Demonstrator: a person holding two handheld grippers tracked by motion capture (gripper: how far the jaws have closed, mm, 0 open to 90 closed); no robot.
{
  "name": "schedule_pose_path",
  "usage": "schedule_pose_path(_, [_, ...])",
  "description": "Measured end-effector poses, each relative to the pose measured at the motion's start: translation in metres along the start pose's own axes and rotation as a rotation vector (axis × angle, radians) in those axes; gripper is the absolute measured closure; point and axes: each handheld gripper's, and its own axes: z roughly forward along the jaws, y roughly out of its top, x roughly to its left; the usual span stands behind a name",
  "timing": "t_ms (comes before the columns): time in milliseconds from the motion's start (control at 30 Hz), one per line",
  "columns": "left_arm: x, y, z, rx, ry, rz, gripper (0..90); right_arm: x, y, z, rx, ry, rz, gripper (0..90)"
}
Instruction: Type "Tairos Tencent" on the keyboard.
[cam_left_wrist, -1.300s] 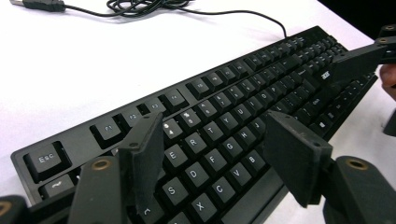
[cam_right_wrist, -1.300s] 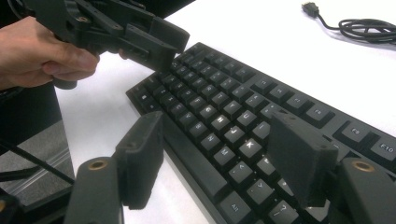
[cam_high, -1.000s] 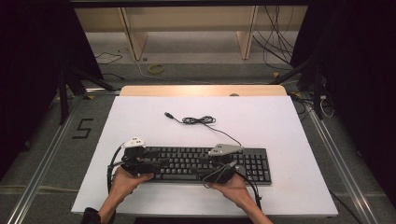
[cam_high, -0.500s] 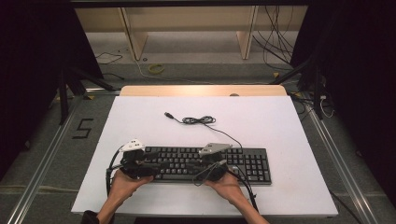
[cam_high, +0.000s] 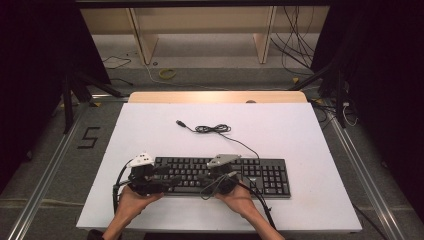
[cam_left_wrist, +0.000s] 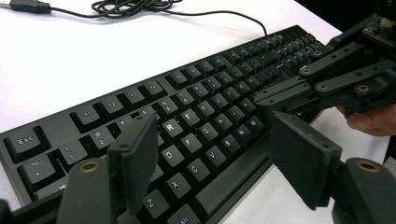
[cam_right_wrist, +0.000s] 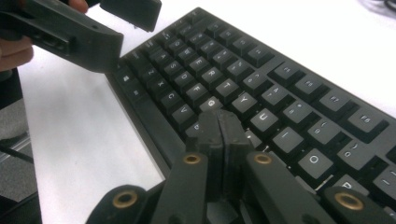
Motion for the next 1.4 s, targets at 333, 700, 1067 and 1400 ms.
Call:
schedule_pose_path(333, [-0.002, -0.004, 0.000, 0.003, -0.007, 0.001, 31.2, 0.001, -0.001, 0.009, 0.031, -0.013, -0.011, 90.0])
schedule_pose_path(700, [-0.002, -0.006, 0.000, 0.006, -0.010, 0.000, 30.7, 0.001, -0.003, 0.015, 0.058, -0.013, -0.013, 90.0])
schedule_pose_path(1067, [0.002, -0.007, 0.000, 0.009, -0.002, -0.004, 30.8, 0.003, -0.005, 0.018, 0.066, -0.026, -0.028, 90.0])
schedule_pose_path(1400, [0.004, -0.007, 0.000, 0.012, 0.001, -0.008, 30.8, 0.000, -0.005, 0.011, 0.037, -0.005, 0.002, 88.5])
